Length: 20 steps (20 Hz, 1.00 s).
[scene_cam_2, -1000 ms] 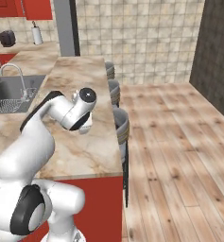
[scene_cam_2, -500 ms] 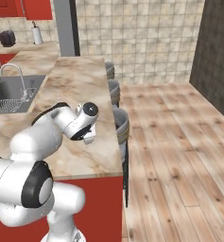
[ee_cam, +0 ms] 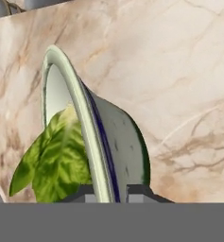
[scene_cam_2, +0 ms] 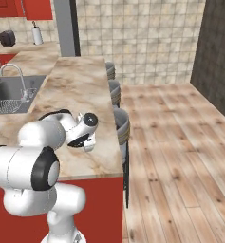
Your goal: The microwave is finished heating the shrimp and lettuce. Take the bowl containing the food and place it on the dining counter.
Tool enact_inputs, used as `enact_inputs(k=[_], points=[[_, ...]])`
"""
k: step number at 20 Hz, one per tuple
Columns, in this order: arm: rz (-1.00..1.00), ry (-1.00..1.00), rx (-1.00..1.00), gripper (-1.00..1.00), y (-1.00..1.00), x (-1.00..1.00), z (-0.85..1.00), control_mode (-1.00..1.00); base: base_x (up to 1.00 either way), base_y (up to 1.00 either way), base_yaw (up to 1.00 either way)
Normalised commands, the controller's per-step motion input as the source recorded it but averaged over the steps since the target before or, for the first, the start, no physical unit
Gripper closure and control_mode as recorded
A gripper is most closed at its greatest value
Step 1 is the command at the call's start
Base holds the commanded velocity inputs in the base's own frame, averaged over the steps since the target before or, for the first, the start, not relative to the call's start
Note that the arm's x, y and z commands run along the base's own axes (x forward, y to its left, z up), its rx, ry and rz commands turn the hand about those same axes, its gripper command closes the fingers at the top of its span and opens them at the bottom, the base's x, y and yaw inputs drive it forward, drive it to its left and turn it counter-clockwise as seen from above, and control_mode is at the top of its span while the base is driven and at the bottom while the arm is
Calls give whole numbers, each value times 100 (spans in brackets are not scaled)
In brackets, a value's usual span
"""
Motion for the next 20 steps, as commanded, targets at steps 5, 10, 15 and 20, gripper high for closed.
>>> enact_inputs(k=[5,10,15,20], points=[[0,0,0,100,25,61,-31,-100,0,0,0],[0,0,4,100,10,44,-34,-100,0,0,0],[0,0,7,-100,0,5,-10,-100,0,0,0],[0,0,0,-100,0,0,2,-100,0,0,0]])
